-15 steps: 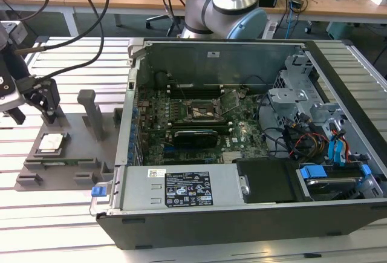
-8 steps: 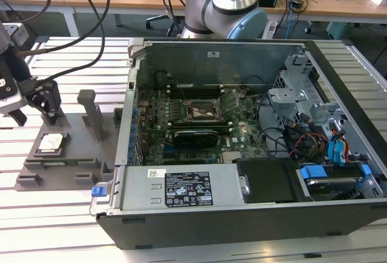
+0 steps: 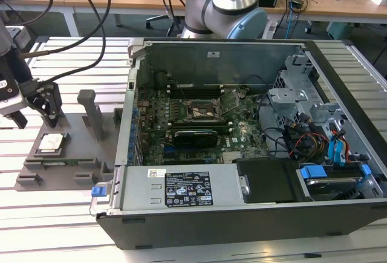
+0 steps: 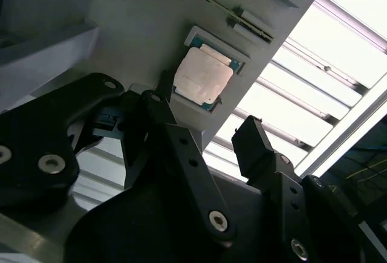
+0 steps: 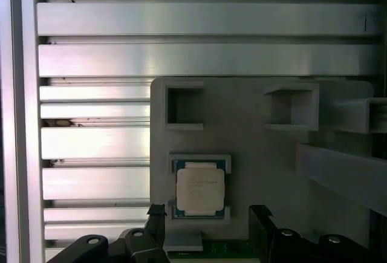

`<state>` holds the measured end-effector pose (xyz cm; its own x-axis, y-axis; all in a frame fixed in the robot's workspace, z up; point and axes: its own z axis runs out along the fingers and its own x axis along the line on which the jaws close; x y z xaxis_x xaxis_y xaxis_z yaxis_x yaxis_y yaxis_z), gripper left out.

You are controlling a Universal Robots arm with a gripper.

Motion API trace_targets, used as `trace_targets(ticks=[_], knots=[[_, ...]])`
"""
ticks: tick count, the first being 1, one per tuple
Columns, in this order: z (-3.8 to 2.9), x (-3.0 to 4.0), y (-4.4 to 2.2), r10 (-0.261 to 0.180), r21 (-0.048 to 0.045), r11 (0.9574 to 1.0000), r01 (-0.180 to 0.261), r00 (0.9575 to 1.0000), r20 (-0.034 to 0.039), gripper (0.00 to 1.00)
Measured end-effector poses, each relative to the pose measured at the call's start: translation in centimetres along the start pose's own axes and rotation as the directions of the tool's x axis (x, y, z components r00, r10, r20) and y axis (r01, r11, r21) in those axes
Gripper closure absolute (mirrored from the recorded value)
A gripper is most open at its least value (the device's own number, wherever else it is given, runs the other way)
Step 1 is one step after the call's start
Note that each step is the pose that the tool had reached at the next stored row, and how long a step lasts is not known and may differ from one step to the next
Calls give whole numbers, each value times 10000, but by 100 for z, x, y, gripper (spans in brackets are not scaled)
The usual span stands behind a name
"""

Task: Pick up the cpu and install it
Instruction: 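Pick up the cpu and move it towards the insertion slot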

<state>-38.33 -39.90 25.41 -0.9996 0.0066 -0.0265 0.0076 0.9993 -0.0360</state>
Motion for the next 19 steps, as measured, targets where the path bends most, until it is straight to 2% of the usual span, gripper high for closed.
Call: trace_targets(ticks=[9,19], knots=[[52,-1,-3,-148,6,9999,148,9999,3,34],[238,1,4,-157,5,9999,157,9999,3,34]])
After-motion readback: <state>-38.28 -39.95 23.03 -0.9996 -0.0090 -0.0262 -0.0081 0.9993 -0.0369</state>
